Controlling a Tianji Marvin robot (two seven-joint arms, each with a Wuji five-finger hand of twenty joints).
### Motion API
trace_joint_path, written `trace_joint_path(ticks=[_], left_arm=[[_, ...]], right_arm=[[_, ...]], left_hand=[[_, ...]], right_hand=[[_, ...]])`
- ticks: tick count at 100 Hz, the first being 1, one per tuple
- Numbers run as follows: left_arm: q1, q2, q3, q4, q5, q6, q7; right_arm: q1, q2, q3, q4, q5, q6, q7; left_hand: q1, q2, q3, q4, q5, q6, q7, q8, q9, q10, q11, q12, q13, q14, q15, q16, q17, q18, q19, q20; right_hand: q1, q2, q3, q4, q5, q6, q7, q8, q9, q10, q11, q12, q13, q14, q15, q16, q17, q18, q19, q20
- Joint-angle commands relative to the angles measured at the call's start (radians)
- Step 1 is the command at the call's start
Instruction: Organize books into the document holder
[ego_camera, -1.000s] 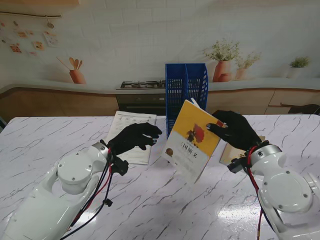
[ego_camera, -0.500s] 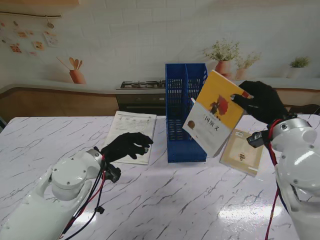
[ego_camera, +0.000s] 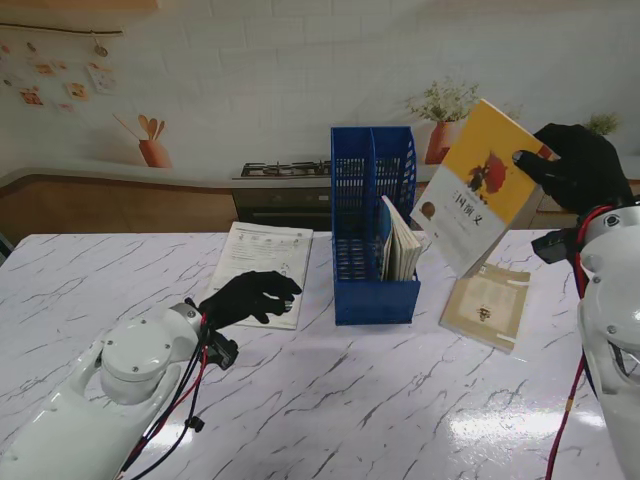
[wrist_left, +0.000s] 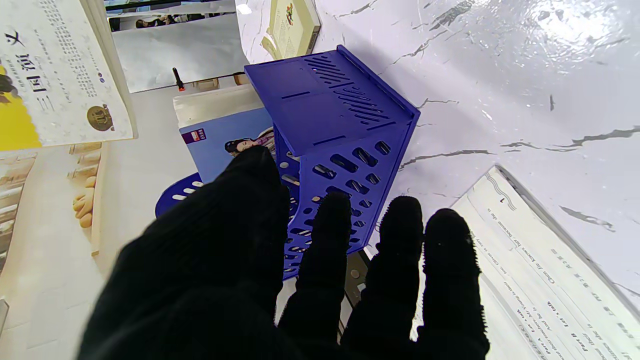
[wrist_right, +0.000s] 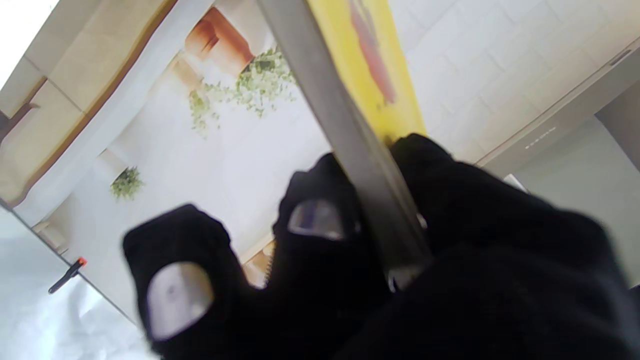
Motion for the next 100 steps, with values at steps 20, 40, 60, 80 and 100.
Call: trace_joint_path(ticks=[20, 40, 60, 80, 100], left_arm=[[0.019, -0.002, -0.001, -0.007, 0.010, -0.023, 0.001], [0.025, -0.003, -0.002, -0.014, 0.022, -0.020, 0.008], [0.033, -0.003, -0.004, -0.019, 0.033, -0.016, 0.016], [0.034, -0.002, -0.010, -0.020, 0.034, -0.001, 0.011], [0.031, -0.002, -0.011, -0.016, 0.032, 0.000, 0.008]], right_arm=[[0.017, 0.004, 0.006, 0.038, -0.072, 0.021, 0.009], [0.041, 0.007, -0.024, 0.097, -0.123, 0.016, 0.008], [0.072, 0.003, -0.074, 0.161, -0.118, 0.009, -0.008], [0.112, 0.000, -0.134, 0.221, -0.101, 0.009, -0.018], [0.155, -0.009, -0.199, 0.269, -0.064, 0.012, -0.044]], left_hand=[[-0.007, 0.008, -0.022, 0.018, 0.012, -0.001, -0.004, 0.002, -0.011, -0.041, -0.009, -0.013, -0.012, -0.012, -0.016, -0.015, -0.005, 0.018, -0.024, -0.011], [-0.006, 0.003, -0.024, 0.013, 0.017, -0.006, 0.000, 0.003, 0.001, -0.046, -0.016, -0.020, -0.004, -0.013, -0.020, -0.019, 0.001, 0.020, -0.020, -0.010], [-0.005, 0.000, -0.026, 0.009, 0.021, -0.005, 0.003, 0.003, 0.009, -0.051, -0.014, -0.022, 0.002, -0.012, -0.017, -0.020, 0.005, 0.023, -0.014, -0.007], [-0.004, 0.000, -0.029, 0.007, 0.022, -0.004, 0.003, 0.002, 0.010, -0.047, -0.014, -0.023, 0.003, -0.013, -0.015, -0.020, 0.006, 0.023, -0.011, -0.006], [-0.001, 0.000, -0.030, 0.006, 0.022, -0.005, 0.005, 0.003, 0.011, -0.051, -0.013, -0.023, 0.004, -0.013, -0.013, -0.020, 0.008, 0.025, -0.009, -0.004]], right_hand=[[0.220, 0.173, 0.181, 0.068, 0.111, -0.458, 0.480, 0.122, 0.024, -0.169, 0.076, 0.024, 0.038, -0.104, 0.029, 0.027, 0.046, -0.572, 0.166, 0.020], [0.221, 0.172, 0.180, 0.064, 0.104, -0.455, 0.481, 0.123, 0.016, -0.168, 0.077, 0.025, 0.036, -0.106, 0.030, 0.027, 0.046, -0.569, 0.167, 0.019], [0.222, 0.174, 0.176, 0.062, 0.096, -0.456, 0.479, 0.122, 0.009, -0.170, 0.076, 0.024, 0.033, -0.105, 0.031, 0.027, 0.047, -0.569, 0.170, 0.019], [0.223, 0.174, 0.173, 0.061, 0.091, -0.458, 0.475, 0.120, 0.006, -0.171, 0.075, 0.023, 0.033, -0.105, 0.031, 0.027, 0.047, -0.569, 0.171, 0.019], [0.223, 0.172, 0.174, 0.060, 0.091, -0.460, 0.469, 0.117, 0.007, -0.172, 0.073, 0.022, 0.034, -0.106, 0.030, 0.026, 0.047, -0.570, 0.172, 0.018]])
